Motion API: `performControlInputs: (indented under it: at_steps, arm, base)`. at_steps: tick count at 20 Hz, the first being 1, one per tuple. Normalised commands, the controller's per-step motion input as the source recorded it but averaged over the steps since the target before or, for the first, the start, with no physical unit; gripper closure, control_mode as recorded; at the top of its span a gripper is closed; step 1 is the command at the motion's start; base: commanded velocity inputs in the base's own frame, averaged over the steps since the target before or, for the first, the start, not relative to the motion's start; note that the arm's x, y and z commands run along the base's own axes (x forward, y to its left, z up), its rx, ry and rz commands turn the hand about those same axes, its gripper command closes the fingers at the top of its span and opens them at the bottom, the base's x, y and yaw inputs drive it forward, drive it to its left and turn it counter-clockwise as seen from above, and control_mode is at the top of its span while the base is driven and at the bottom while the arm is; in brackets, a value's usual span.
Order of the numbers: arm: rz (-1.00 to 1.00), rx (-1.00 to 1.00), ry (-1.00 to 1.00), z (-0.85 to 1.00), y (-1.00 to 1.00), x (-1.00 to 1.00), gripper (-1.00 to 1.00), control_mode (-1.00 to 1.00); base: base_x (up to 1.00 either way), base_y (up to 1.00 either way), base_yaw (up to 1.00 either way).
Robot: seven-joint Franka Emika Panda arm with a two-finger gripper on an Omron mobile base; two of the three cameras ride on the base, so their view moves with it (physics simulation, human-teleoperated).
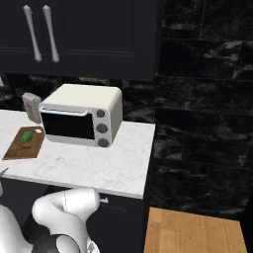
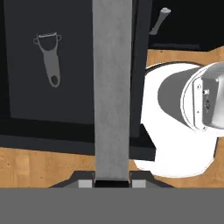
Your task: Place the appropriate cutting tool for cutting the broccoli skin on the cutting board.
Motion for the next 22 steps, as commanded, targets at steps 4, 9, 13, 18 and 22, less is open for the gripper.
performControlInputs:
  at_steps: [4,9,13,18,22]
  arm:
    - [0.0,0.0,-0.01,0.59,0.36,0.53,1.0,-1.0]
    - [0.0,0.0,-0.01,0.24,0.69,0.64,1.0,-1.0]
    - [0.0,-0.03,0.0,0.05,0.75,0.7,1.0,-1.0]
    - [-0.09,-0.05,0.0,0.0,0.52,0.68,1.0,-1.0]
    - [-0.22,-0.07,-0.01,0.0,0.56,0.55,1.0,-1.0]
  base:
    - [0.0,0.0,0.0]
    - [0.0,0.0,0.0]
    - [0.0,0.0,0.0]
    - [0.0,0.0,0.0]
    - [0.0,0.0,0.0]
